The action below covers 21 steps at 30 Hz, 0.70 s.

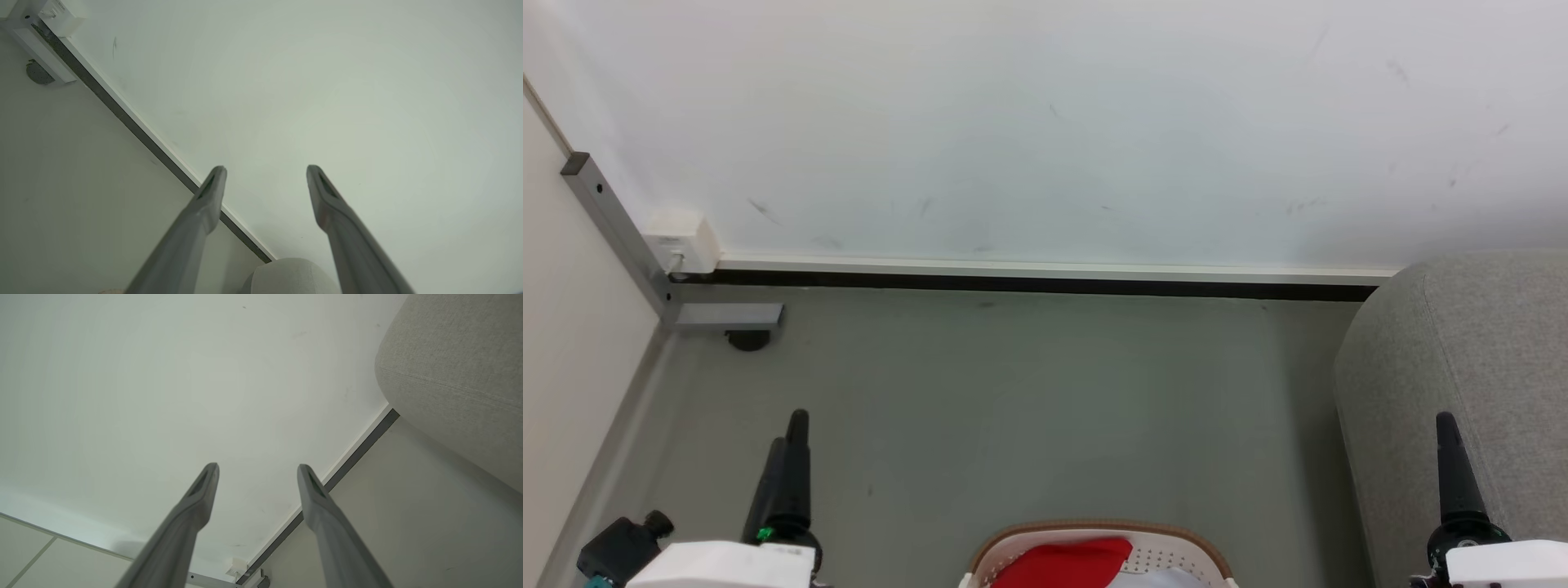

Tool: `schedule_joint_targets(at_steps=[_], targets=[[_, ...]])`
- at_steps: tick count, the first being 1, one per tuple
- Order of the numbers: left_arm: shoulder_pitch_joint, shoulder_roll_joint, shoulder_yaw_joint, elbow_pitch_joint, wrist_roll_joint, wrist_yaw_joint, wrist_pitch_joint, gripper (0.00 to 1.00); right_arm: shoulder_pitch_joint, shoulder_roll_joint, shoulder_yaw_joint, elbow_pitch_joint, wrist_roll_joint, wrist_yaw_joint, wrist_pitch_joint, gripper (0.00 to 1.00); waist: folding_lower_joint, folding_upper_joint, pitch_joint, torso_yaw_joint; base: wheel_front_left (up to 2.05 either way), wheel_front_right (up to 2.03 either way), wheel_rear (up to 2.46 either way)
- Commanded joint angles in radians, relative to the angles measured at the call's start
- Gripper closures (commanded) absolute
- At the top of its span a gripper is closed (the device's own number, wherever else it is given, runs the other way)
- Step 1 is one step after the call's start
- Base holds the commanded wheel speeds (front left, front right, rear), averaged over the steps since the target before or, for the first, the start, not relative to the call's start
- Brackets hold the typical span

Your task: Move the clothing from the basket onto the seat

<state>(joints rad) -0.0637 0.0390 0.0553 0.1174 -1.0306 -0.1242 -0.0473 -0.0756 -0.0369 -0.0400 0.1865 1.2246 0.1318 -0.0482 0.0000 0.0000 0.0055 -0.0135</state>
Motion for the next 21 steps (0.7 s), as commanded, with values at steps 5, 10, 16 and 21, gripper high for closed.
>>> schedule_joint_targets(at_steps=[5, 10, 16, 21], targets=[[-0.003, 0.012, -0.009, -0.031, 0.143, -0.005, -0.024, 0.0, -0.017, -0.012, 0.0, -0.018, -0.139, -0.001, -0.024, 0.0, 0.0, 0.0, -0.001, -0.004, 0.0, 0.0, 0.0], [0.0, 0.012, -0.01, -0.04, 0.261, -0.001, -0.041, 0.0, -0.016, -0.012, 0.004, -0.021, -0.268, -0.001, -0.04, 0.0, 0.0, 0.0, -0.003, -0.007, 0.0, 0.0, 0.0], [0.005, 0.028, -0.037, -0.04, 0.384, 0.026, -0.06, 0.0, -0.015, -0.013, 0.008, -0.014, -0.434, -0.001, -0.059, 0.0, 0.0, 0.0, -0.008, -0.009, 0.0, 0.0, 0.0], [0.011, 0.035, -0.06, -0.038, 0.441, 0.036, -0.076, 0.0, -0.013, -0.013, 0.006, -0.006, -0.517, -0.001, -0.073, 0.0, 0.0, 0.0, -0.011, -0.012, 0.0, 0.0, 0.0]])
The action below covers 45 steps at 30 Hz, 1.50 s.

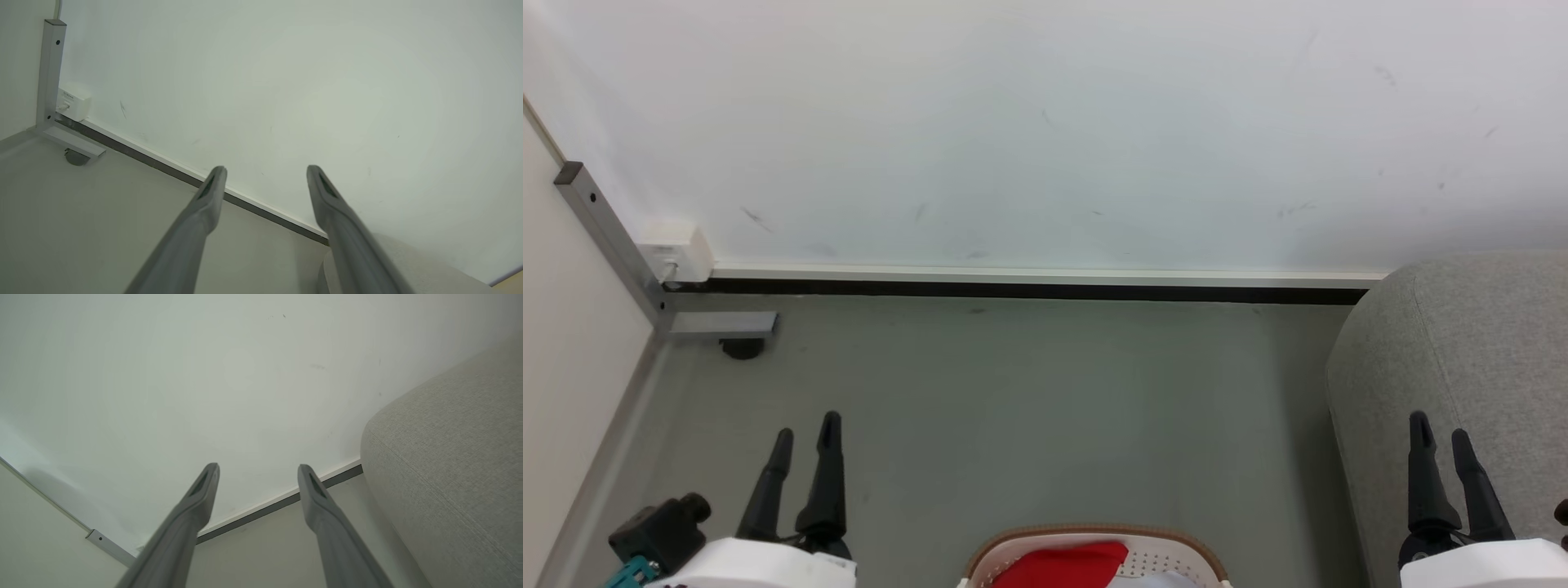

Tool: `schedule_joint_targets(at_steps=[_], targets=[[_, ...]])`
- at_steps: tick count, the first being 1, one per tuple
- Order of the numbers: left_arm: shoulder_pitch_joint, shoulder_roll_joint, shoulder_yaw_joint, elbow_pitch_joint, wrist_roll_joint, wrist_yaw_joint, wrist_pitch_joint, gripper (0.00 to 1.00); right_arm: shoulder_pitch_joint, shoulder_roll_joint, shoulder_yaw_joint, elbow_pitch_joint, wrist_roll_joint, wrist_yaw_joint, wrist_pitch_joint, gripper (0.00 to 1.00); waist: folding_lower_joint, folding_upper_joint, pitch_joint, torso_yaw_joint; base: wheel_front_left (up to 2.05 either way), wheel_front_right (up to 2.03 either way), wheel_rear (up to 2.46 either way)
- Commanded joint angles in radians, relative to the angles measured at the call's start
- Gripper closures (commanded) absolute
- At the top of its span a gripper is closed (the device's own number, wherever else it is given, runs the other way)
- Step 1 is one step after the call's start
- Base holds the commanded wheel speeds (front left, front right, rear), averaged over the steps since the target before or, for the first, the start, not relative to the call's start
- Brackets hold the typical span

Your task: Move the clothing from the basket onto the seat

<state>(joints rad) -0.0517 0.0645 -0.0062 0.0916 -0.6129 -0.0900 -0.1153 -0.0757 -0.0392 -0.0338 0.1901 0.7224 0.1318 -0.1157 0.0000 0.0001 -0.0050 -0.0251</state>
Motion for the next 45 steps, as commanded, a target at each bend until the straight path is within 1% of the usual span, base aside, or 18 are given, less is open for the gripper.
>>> schedule_joint_targets(at_steps=[1, 9, 21, 30, 45], targets=[[-0.001, 0.012, -0.003, -0.012, 0.037, 0.003, -0.009, 0.0, -0.012, -0.011, 0.001, -0.005, -0.032, -0.001, -0.009, 0.0, 0.0, -0.0001, 0.0, 0.0, 0.0, 0.0, 0.0], [0.0, 0.023, -0.029, -0.022, 0.121, 0.018, -0.031, 0.0, -0.018, -0.012, 0.004, 0.012, -0.151, -0.001, -0.031, 0.0, 0.0, -0.0001, -0.001, -0.004, 0.0, 0.0, 0.0], [0.008, 0.029, -0.051, -0.028, 0.232, 0.023, -0.062, 0.0, -0.019, -0.013, 0.016, 0.044, -0.279, -0.001, -0.062, 0.0, 0.0, -0.0001, -0.006, -0.008, 0.0, 0.0, 0.0], [0.011, 0.026, -0.057, -0.02, 0.31, 0.019, -0.082, 0.0, -0.028, -0.013, 0.017, 0.08, -0.333, -0.001, -0.083, 0.0, 0.0, -0.0001, -0.007, -0.013, 0.0, 0.0, 0.0], [0.019, 0.02, -0.06, -0.027, 0.43, -0.001, -0.114, 0.0, -0.029, -0.014, 0.024, 0.079, -0.4, -0.002, -0.114, 0.0, 0.0, -0.0001, -0.01, -0.02, 0.0, 0.0, 0.0]])
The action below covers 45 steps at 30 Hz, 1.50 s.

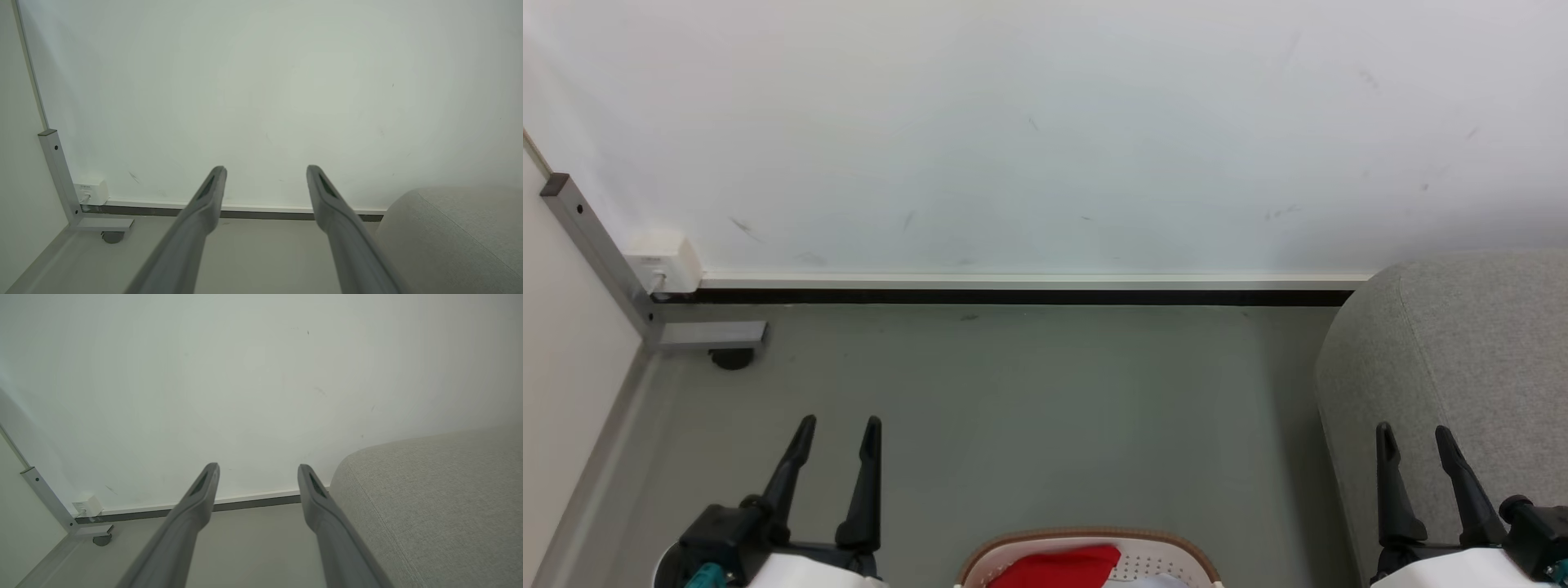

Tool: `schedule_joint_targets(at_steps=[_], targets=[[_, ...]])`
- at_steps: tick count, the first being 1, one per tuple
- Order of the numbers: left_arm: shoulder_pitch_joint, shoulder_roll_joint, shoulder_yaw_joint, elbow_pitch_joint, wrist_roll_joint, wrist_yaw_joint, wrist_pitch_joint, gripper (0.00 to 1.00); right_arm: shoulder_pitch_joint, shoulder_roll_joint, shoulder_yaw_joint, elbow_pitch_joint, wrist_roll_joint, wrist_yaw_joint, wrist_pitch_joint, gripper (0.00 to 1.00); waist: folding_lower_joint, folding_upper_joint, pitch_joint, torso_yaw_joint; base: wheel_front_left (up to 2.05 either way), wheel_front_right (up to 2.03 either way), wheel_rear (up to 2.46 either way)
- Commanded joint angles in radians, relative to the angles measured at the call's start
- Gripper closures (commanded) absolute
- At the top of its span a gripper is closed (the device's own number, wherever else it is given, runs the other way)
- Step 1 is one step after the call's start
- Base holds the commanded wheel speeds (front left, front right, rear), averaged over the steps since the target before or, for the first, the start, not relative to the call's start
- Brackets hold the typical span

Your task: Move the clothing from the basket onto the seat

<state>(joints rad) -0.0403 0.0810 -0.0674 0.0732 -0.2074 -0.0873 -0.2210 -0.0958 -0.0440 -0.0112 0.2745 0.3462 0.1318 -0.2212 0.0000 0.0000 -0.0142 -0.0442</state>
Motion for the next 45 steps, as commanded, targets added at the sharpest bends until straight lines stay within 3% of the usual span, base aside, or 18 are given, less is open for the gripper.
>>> schedule_joint_targets(at_steps=[1, 22, 45], targets=[[0.008, 0.003, 0.001, -0.008, 0.035, -0.004, -0.011, 0.0, -0.009, -0.009, 0.002, -0.004, -0.029, -0.002, -0.01, 0.0, 0.0, 0.0, -0.001, -0.001, 0.0, 0.0, 0.0], [0.007, -0.007, 0.001, 0.006, 0.181, -0.012, -0.046, 0.0, -0.011, -0.01, 0.027, 0.013, -0.139, -0.002, -0.047, 0.0, 0.0, 0.0, -0.009, -0.006, 0.0, 0.0, 0.0], [0.007, -0.019, 0.011, 0.037, 0.174, -0.028, -0.044, 0.0, -0.011, -0.009, 0.04, 0.024, -0.114, -0.002, -0.045, 0.0, 0.0, 0.0, -0.013, -0.009, 0.0, 0.0, 0.0]])
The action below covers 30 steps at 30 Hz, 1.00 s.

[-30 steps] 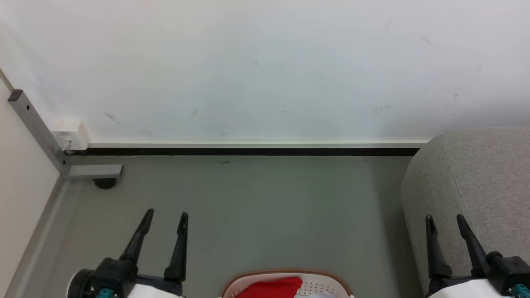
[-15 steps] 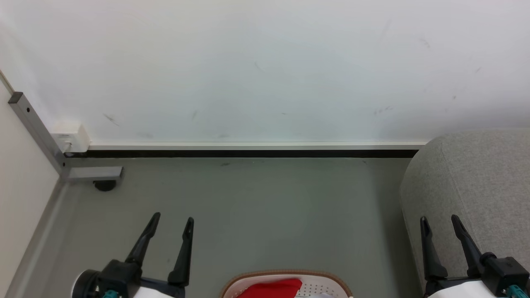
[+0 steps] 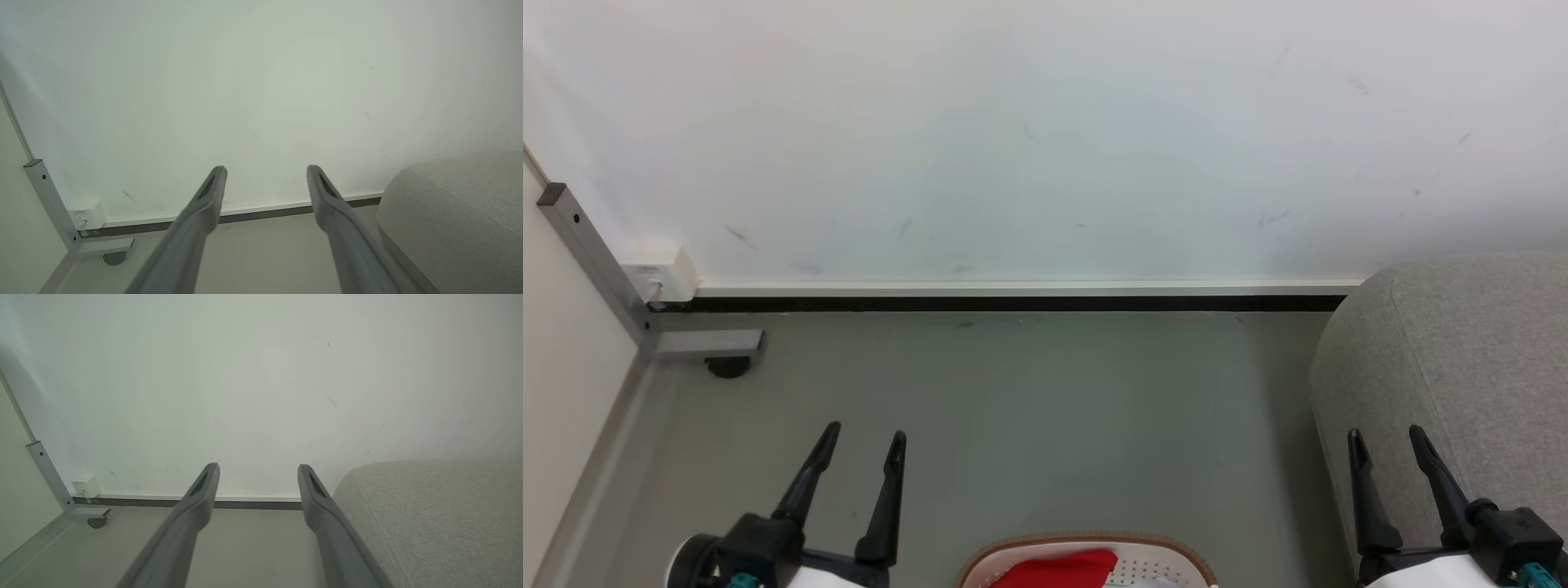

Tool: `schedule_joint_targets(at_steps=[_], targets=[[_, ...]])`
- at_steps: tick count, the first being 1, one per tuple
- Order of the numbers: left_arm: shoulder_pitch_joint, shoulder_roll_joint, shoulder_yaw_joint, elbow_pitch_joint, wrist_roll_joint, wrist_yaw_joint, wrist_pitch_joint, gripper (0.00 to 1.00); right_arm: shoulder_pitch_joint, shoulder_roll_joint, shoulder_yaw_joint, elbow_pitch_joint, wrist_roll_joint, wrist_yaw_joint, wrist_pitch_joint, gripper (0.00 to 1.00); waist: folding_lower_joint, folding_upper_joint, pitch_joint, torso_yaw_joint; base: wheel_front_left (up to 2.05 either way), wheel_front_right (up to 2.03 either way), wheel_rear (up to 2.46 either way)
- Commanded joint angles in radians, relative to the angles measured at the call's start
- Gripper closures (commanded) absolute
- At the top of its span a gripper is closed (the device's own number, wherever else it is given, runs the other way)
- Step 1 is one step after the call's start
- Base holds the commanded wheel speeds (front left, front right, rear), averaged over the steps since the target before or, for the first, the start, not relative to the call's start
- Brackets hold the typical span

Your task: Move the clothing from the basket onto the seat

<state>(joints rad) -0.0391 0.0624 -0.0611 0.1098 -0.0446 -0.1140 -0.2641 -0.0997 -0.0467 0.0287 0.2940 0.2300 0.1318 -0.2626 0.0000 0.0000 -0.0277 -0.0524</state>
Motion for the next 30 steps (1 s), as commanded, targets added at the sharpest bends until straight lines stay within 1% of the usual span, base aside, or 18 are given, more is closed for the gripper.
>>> schedule_joint_targets(at_steps=[1, 4, 9, 16, 24, 30], targets=[[0.005, -0.001, 0.004, 0.001, 0.011, -0.002, -0.001, 0.0, -0.007, -0.007, 0.0, 0.004, 0.002, -0.002, -0.003, 0.0, 0.0, 0.0, 0.001, -0.001, 0.0, 0.0, 0.0], [0.0, -0.003, 0.006, -0.002, -0.013, -0.004, -0.001, 0.0, -0.01, -0.007, 0.001, 0.002, 0.009, -0.002, -0.003, 0.0, 0.0, 0.0, 0.007, -0.007, 0.0, 0.0, 0.0], [-0.007, -0.006, 0.008, 0.004, -0.021, -0.005, -0.001, 0.0, -0.021, -0.007, 0.004, -0.004, 0.004, -0.002, -0.003, 0.0, 0.0, 0.0, 0.022, -0.031, 0.0, 0.0, 0.0], [-0.02, -0.008, 0.007, 0.039, -0.027, -0.008, -0.001, 0.0, -0.013, -0.006, -0.013, -0.012, -0.004, -0.002, -0.002, 0.0, 0.0, 0.0, 0.043, -0.083, 0.0, 0.0, 0.0], [-0.09, -0.007, -0.027, 0.162, 0.001, -0.011, -0.001, 0.0, -0.029, -0.006, -0.02, -0.032, 0.006, -0.002, -0.002, 0.0, 0.0, 0.0, 0.113, -0.15, 0.0, 0.0, 0.0], [-0.169, 0.012, -0.044, 0.28, 0.011, -0.014, -0.001, 0.0, -0.063, -0.006, -0.012, -0.059, 0.023, -0.002, -0.002, 0.0, 0.0, 0.0, 0.195, -0.206, 0.0, 0.0, 0.0]])
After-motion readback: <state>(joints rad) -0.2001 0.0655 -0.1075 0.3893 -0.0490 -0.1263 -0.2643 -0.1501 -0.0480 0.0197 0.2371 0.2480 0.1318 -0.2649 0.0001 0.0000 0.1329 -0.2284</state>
